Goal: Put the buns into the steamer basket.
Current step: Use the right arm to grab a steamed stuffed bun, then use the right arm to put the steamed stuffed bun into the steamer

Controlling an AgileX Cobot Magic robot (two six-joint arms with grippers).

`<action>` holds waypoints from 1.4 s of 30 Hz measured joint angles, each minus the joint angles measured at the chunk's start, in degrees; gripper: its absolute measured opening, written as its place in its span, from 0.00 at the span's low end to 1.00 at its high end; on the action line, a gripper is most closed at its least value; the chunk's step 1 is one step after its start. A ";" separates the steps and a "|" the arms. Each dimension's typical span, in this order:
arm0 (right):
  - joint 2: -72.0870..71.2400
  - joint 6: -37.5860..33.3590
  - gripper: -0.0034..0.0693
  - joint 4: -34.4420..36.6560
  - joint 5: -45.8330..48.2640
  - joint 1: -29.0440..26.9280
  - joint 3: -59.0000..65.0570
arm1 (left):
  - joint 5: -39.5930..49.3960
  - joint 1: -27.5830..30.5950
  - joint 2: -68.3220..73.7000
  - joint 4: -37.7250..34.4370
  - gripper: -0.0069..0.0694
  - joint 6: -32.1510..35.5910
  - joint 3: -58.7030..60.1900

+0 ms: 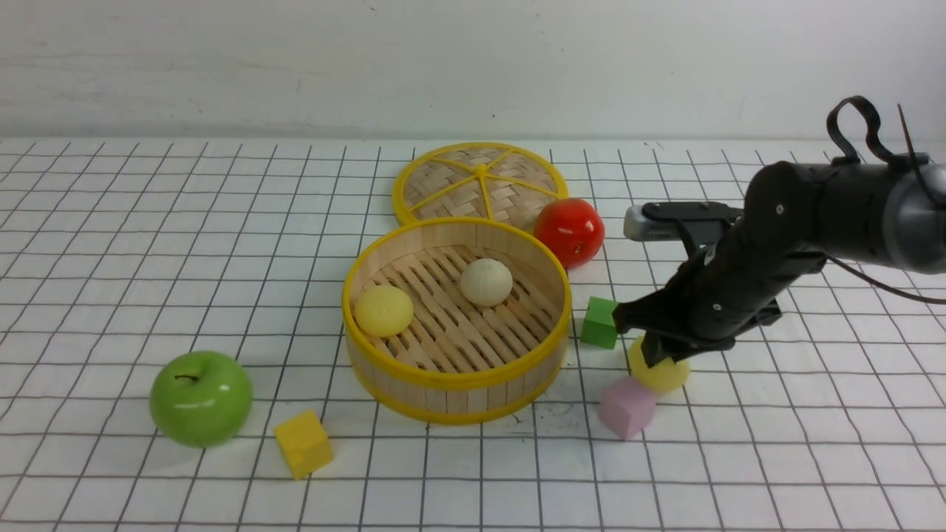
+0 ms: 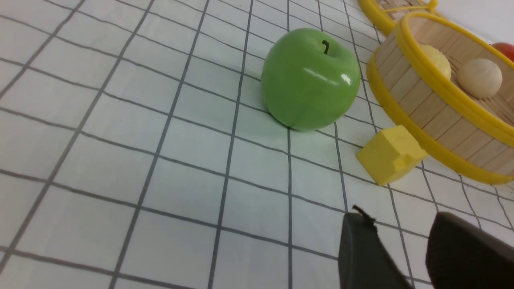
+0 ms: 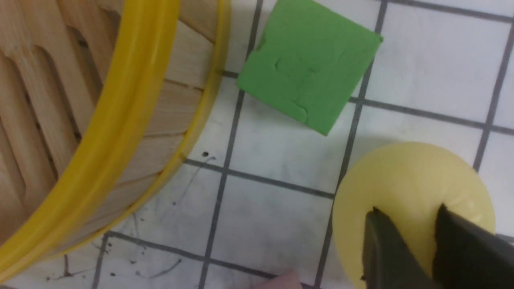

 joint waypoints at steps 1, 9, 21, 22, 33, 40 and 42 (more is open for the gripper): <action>0.00 0.00 0.17 0.00 0.00 0.00 0.00 | 0.00 0.00 0.00 0.00 0.40 0.00 0.00; -1.58 0.18 0.06 -0.05 1.70 0.00 -0.05 | 0.00 0.00 0.00 0.00 0.40 0.00 0.00; -8.23 -4.87 0.06 9.68 1.75 7.45 -6.01 | 0.00 0.00 0.00 0.00 0.40 0.00 0.00; -8.05 -5.06 0.06 9.87 1.36 7.75 -6.01 | 0.00 0.00 0.00 0.00 0.40 0.00 0.00; 1.71 -7.97 0.12 15.07 -11.23 15.40 -6.01 | 0.00 0.00 0.00 0.00 0.40 0.00 0.00; 2.26 -8.04 0.39 14.65 -11.76 15.40 -6.01 | 0.00 0.00 0.00 0.00 0.40 0.00 0.00; 1.21 -8.04 0.52 13.18 -9.90 15.28 -6.01 | 0.00 0.00 0.00 0.00 0.40 0.00 0.00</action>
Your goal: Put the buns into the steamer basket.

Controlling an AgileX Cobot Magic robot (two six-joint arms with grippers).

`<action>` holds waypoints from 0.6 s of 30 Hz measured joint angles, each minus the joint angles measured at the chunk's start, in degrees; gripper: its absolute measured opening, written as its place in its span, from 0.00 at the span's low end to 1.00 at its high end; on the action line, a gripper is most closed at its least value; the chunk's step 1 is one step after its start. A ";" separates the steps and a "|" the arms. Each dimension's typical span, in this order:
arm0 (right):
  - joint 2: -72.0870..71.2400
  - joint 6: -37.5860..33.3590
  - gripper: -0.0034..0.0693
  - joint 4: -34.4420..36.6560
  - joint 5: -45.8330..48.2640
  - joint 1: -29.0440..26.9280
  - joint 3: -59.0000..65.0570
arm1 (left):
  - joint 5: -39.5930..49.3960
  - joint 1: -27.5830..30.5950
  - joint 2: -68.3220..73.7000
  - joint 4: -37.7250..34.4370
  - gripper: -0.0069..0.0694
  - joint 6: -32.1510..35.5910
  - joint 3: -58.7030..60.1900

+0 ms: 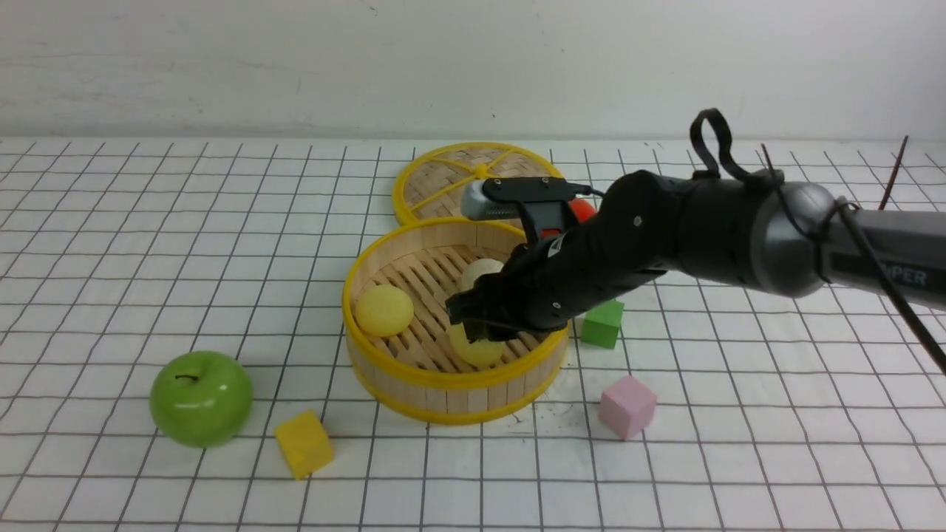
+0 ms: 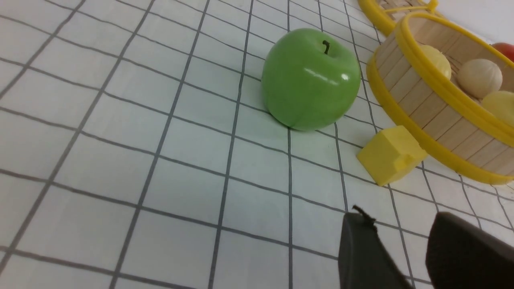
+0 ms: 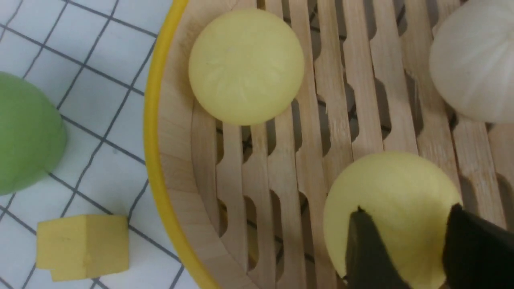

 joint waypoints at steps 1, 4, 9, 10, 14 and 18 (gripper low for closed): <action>-1.09 0.00 0.58 -0.63 1.32 -0.33 0.00 | 0.00 0.00 0.00 0.00 0.40 0.00 0.00; -3.58 0.08 0.66 -1.78 3.56 -0.96 0.00 | 0.00 0.00 0.00 0.00 0.40 0.00 0.00; -11.87 5.73 0.72 -5.45 8.45 -3.35 -0.13 | 0.00 0.00 0.00 0.00 0.40 0.00 0.00; -12.47 6.01 0.72 -5.72 8.81 -3.40 -0.11 | 0.00 0.00 0.00 0.00 0.40 0.00 0.00; -18.40 14.70 0.65 -13.18 13.28 -4.91 -0.22 | 0.00 0.00 0.00 0.00 0.40 0.00 0.00; -21.45 23.64 0.48 -19.98 14.54 -6.82 -0.22 | 0.00 0.00 0.00 0.00 0.40 0.00 0.00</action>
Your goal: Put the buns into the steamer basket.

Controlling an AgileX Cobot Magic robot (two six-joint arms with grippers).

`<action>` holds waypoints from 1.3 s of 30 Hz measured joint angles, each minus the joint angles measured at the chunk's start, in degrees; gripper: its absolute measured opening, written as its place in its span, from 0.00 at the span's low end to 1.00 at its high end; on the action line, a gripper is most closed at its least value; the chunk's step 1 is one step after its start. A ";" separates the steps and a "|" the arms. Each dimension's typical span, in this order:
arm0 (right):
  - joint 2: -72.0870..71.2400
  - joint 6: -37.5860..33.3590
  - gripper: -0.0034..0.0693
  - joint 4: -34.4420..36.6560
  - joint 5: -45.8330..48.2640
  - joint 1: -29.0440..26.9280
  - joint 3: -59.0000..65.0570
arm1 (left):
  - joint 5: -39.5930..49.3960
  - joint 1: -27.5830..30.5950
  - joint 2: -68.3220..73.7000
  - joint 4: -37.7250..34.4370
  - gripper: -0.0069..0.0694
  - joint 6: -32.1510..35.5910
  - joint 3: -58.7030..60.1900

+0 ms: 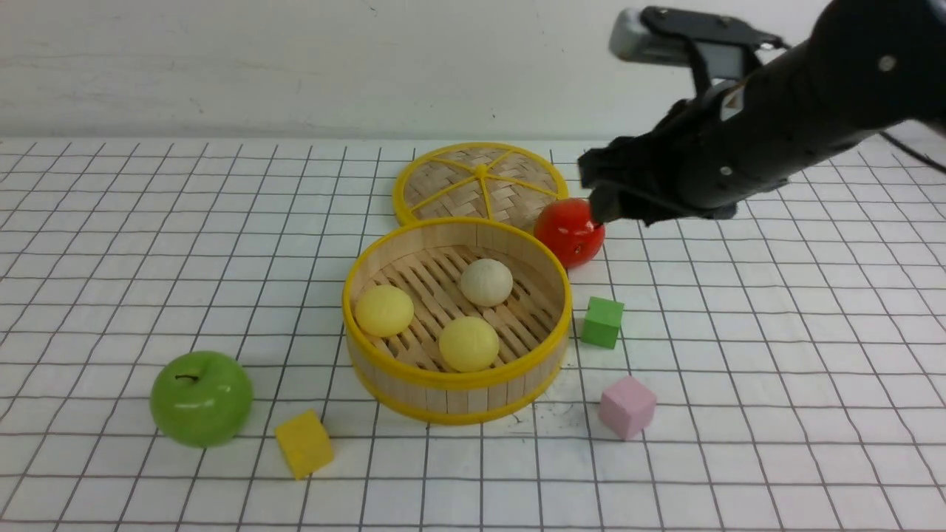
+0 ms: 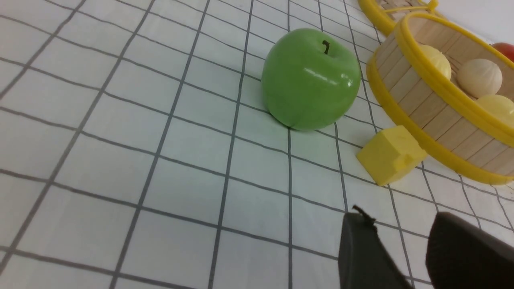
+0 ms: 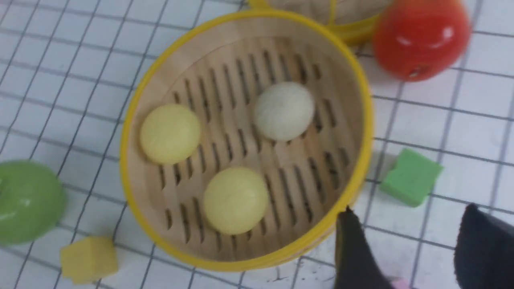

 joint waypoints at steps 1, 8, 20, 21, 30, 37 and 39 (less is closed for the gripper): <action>-0.72 1.95 0.42 -1.66 0.05 -0.48 0.28 | 0.00 0.00 0.00 0.00 0.40 0.00 0.00; -7.32 8.07 0.04 -8.99 -2.10 -1.42 8.06 | 0.00 0.00 0.00 0.00 0.40 0.00 0.00; -44.98 11.49 0.02 -15.34 -18.61 -1.53 44.22 | 0.00 0.00 0.00 0.00 0.40 0.00 0.00; -50.73 11.54 0.02 -16.02 -19.80 -1.53 47.42 | 0.00 0.00 0.00 0.00 0.40 0.00 0.00; -81.84 11.61 0.02 -20.48 -24.75 -1.53 62.35 | 0.00 0.00 0.00 0.00 0.40 0.00 0.00; -92.79 11.61 0.03 -21.98 -24.83 -1.53 67.52 | 0.00 0.00 0.00 0.00 0.40 0.00 0.00; -92.91 11.61 0.03 -21.98 -24.57 -1.53 68.15 | 0.00 0.00 0.00 0.00 0.40 0.00 0.00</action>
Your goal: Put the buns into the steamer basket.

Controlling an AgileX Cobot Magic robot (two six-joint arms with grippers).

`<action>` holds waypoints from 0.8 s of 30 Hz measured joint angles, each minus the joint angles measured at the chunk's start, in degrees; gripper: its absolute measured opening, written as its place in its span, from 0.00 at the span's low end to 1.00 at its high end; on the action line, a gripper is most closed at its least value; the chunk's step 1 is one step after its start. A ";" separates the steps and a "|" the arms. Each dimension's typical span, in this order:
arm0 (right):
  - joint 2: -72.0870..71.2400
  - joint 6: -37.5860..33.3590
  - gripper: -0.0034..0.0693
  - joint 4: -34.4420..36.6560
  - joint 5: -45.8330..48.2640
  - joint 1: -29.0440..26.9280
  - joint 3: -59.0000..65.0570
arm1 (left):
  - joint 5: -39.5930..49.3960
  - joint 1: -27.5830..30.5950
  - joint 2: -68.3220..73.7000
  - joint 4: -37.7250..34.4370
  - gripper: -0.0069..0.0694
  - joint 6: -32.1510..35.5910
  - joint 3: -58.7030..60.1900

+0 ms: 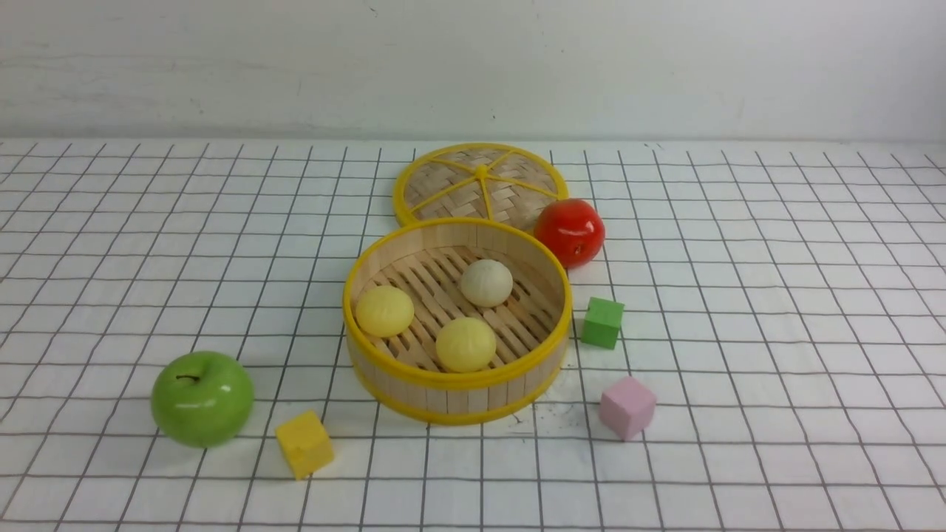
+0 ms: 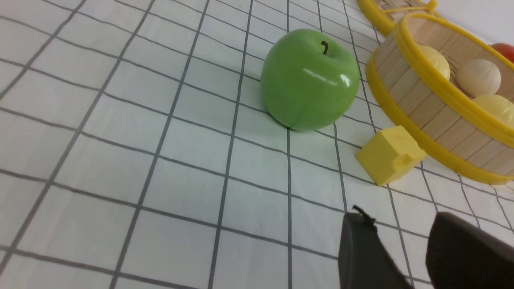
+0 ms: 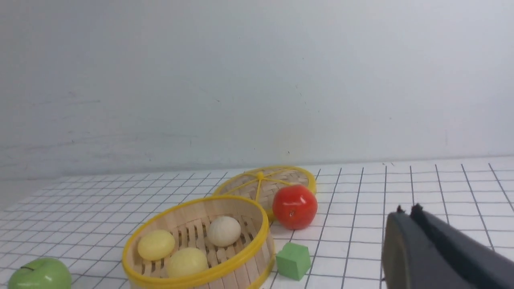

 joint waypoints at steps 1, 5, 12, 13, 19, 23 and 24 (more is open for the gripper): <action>0.00 0.00 0.03 0.00 0.00 0.00 0.09 | 0.00 0.00 0.00 0.00 0.40 0.00 0.00; 0.00 0.00 0.03 0.00 0.04 0.00 0.14 | 0.00 0.00 0.00 0.00 0.40 0.00 0.00; 0.00 0.00 0.04 0.00 0.04 0.00 0.14 | 0.00 0.00 0.00 0.00 0.40 0.00 0.00; 0.00 0.00 0.05 0.00 0.04 0.00 0.14 | 0.00 0.00 0.00 0.00 0.40 0.00 0.00; 0.00 0.00 0.05 0.00 -0.02 -2.50 0.14 | 0.00 0.00 0.00 0.00 0.40 0.00 0.00; 0.00 0.00 0.05 0.00 -0.02 -10.09 0.14 | 0.00 0.00 0.00 0.00 0.40 0.00 0.00; 0.00 0.00 0.05 0.00 -0.02 -10.47 0.14 | 0.00 0.00 0.00 0.00 0.40 0.00 0.00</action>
